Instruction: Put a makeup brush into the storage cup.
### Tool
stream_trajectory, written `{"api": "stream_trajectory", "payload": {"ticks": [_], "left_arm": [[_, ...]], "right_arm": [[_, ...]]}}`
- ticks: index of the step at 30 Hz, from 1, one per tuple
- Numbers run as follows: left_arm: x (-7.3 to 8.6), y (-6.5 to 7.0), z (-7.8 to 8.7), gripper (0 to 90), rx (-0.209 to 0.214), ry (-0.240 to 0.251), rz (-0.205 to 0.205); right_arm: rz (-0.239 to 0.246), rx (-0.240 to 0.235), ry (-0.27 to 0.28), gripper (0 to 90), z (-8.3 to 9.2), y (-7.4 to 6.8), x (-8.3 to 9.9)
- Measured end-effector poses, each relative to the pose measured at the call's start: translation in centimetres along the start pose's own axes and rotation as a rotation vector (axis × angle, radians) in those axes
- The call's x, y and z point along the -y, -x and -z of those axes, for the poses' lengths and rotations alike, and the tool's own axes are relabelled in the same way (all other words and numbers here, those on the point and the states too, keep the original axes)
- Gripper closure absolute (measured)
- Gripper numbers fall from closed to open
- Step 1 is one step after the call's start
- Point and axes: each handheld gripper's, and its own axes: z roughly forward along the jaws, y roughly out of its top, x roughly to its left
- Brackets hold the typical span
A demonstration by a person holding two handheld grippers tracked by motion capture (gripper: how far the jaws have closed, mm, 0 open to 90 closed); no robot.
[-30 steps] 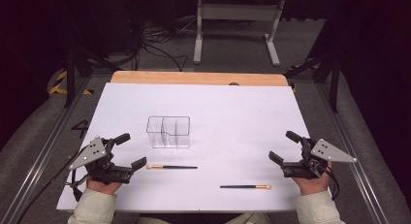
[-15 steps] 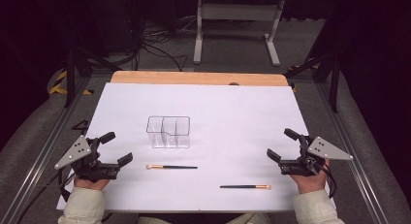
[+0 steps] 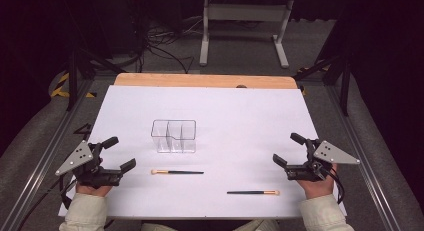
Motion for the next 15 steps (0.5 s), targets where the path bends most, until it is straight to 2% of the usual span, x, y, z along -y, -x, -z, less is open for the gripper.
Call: {"api": "stream_trajectory", "payload": {"ticks": [15], "left_arm": [[-0.17,0.20,0.21,0.9,0.010,0.000,-0.005]], "right_arm": [[0.001,-0.005,0.011,4.0,0.01,0.03,-0.06]]}}
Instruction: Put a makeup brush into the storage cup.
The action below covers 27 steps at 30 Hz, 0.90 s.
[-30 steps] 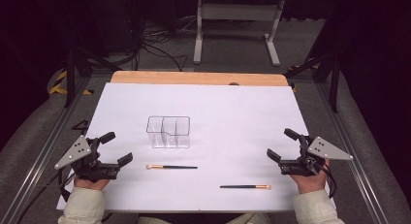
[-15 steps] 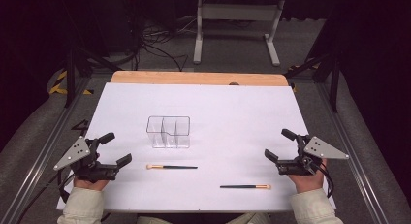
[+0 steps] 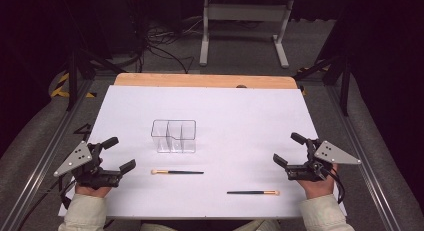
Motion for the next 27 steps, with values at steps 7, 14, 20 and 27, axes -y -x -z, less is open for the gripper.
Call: {"api": "stream_trajectory", "payload": {"ticks": [7,14,20,27], "left_arm": [[-0.1,0.0,0.0,0.9,0.007,0.004,0.001],[-0.7,0.4,-0.9,1.1,0.042,-0.005,-0.012],[-1.5,0.9,-2.3,1.2,0.084,-0.007,-0.023],[-2.1,1.1,-3.3,1.1,0.118,-0.003,-0.027]], "right_arm": [[-0.002,-0.002,-0.006,3.7,-0.1,-0.1,0.0],[-0.008,-0.004,-0.005,3.5,-0.1,0.0,0.0],[-0.010,0.002,-0.007,3.5,0.1,0.0,0.1],[-0.015,0.010,-0.007,3.5,0.4,0.0,0.1]]}}
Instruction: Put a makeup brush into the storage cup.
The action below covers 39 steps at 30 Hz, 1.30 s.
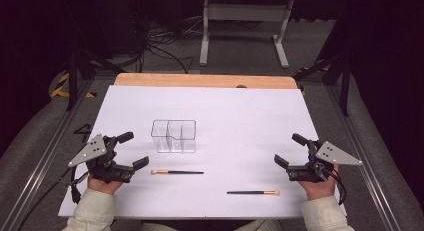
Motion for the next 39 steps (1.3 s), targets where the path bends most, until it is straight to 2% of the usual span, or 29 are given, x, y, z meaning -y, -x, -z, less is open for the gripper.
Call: {"api": "stream_trajectory", "payload": {"ticks": [2,7,9,10,11,12,13,15,17,18,22,26,31,33,35,39], "left_arm": [[-0.2,0.1,-0.3,0.8,0.010,0.002,0.001],[-1.0,0.4,-1.2,1.2,0.047,-0.061,-0.018],[-1.3,0.5,-1.7,1.8,0.054,-0.109,-0.042],[-1.3,0.5,-1.7,3.6,0.054,-0.109,-0.042],[-1.5,0.7,-2.1,6.0,0.050,-0.158,-0.086],[-1.6,0.8,-2.2,8.5,0.055,-0.183,-0.104],[-1.6,0.8,-2.2,9.9,0.055,-0.183,-0.104],[-1.9,0.9,-2.7,9.9,0.063,-0.236,-0.124],[-2.2,0.9,-3.3,10.0,0.084,-0.295,-0.125],[-2.2,0.9,-3.3,10.0,0.084,-0.295,-0.125],[-2.4,1.0,-4.2,9.4,0.092,-0.376,-0.154],[-2.5,0.8,-4.6,10.7,0.116,-0.434,-0.152],[-2.5,0.5,-5.2,12.0,0.138,-0.535,-0.164],[-2.4,0.4,-5.5,13.9,0.144,-0.555,-0.175],[-2.4,0.3,-5.7,16.4,0.149,-0.573,-0.169],[-2.1,-0.1,-6.1,23.5,0.198,-0.614,-0.158]], "right_arm": [[-0.004,0.002,-0.001,3.1,0.1,0.0,0.0],[-0.020,0.001,-0.015,2.0,0.1,0.1,0.1],[-0.022,0.001,-0.021,2.0,0.1,0.1,0.0],[-0.023,0.007,-0.023,2.0,0.2,0.0,0.0],[-0.022,0.006,-0.025,2.0,0.2,0.0,-0.1],[-0.021,0.006,-0.028,2.0,0.2,0.0,-0.1],[-0.021,0.006,-0.028,2.0,0.2,0.0,-0.1],[-0.026,0.004,-0.033,2.4,0.3,0.0,-0.1],[-0.039,0.000,-0.046,2.9,0.3,0.1,-0.1],[-0.039,0.000,-0.046,2.9,0.3,0.1,-0.1],[-0.048,-0.009,-0.064,5.3,0.3,0.0,-0.1],[-0.051,-0.007,-0.067,5.8,0.4,-0.1,-0.2],[-0.053,-0.008,-0.068,6.4,0.5,0.0,-0.3],[-0.051,-0.005,-0.071,7.2,0.5,-0.1,-0.3],[-0.052,-0.009,-0.072,7.7,0.5,-0.1,-0.3],[-0.053,-0.010,-0.077,8.8,0.5,-0.1,-0.3]]}}
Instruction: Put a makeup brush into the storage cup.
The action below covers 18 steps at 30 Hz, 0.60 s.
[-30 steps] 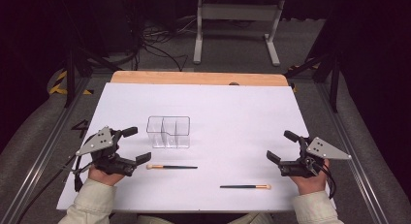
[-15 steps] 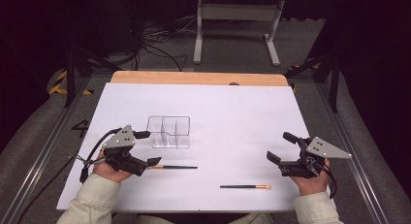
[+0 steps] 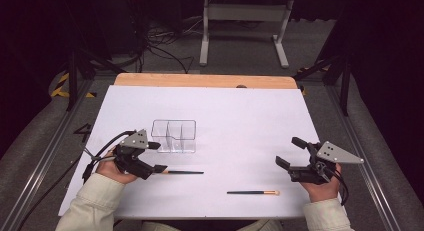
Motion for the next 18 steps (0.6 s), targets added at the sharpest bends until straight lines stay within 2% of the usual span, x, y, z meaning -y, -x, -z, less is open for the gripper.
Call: {"api": "stream_trajectory", "payload": {"ticks": [4,11,18], "left_arm": [[0.0,-0.2,-0.8,26.3,0.039,-0.057,-0.032],[-0.2,-0.2,-2.0,26.7,0.035,-0.136,-0.073],[-0.2,-0.3,-2.7,32.9,0.042,-0.190,-0.071]], "right_arm": [[-0.007,-0.003,-0.007,9.3,0.0,0.0,0.1],[-0.009,-0.008,-0.010,10.1,0.2,-0.1,0.2],[-0.018,-0.032,-0.007,11.7,0.4,0.0,0.3]]}}
